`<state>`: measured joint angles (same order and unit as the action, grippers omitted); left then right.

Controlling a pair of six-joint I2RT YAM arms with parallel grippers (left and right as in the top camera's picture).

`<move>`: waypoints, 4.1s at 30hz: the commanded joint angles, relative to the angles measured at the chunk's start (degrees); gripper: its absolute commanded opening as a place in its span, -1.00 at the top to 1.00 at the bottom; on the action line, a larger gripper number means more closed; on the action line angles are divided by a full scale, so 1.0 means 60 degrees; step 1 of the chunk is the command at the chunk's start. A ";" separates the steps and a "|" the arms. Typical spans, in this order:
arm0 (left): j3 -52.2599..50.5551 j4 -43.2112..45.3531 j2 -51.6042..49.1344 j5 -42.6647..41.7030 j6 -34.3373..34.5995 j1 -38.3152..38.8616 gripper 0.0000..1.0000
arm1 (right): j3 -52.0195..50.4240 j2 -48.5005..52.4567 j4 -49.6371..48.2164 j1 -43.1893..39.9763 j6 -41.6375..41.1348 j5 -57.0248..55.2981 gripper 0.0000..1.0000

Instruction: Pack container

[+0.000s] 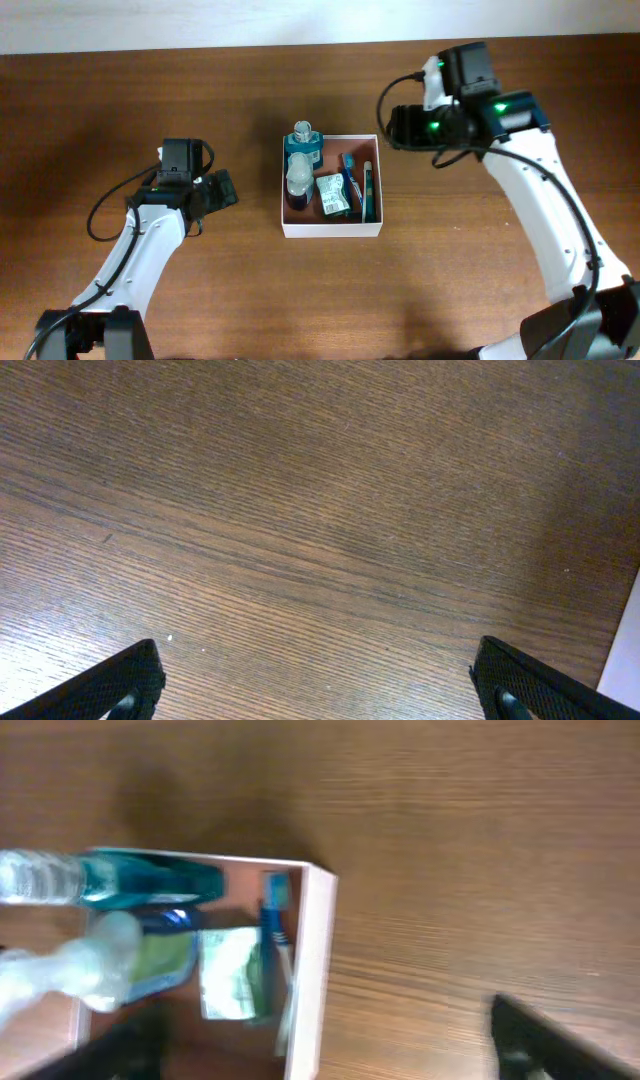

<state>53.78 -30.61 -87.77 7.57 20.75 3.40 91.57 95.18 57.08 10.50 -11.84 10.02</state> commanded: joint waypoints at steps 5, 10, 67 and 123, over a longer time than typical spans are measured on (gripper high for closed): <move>-0.0047 0.0000 -0.0069 0.0066 -0.0084 -0.0015 -0.99 | 0.0124 -0.0124 0.0204 -0.0433 0.0149 -0.0058 -0.96; -0.0047 0.0000 -0.0069 0.0066 -0.0084 -0.0015 -0.99 | 0.0124 -0.0124 0.0204 -0.0441 0.0149 -0.0055 -0.97; -0.0047 0.0000 -0.0069 0.0066 -0.0084 -0.0015 -0.99 | -0.1902 -1.2622 0.0208 -0.0444 0.0153 -0.0215 -0.97; -0.0047 -0.0004 -0.0069 0.0066 -0.0084 -0.0015 -0.99 | -1.4994 -1.5824 -1.0163 -0.1413 0.3683 -0.0266 -0.97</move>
<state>53.78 -30.61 -87.77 7.57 20.75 3.40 2.74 0.89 -3.49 3.27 9.72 8.91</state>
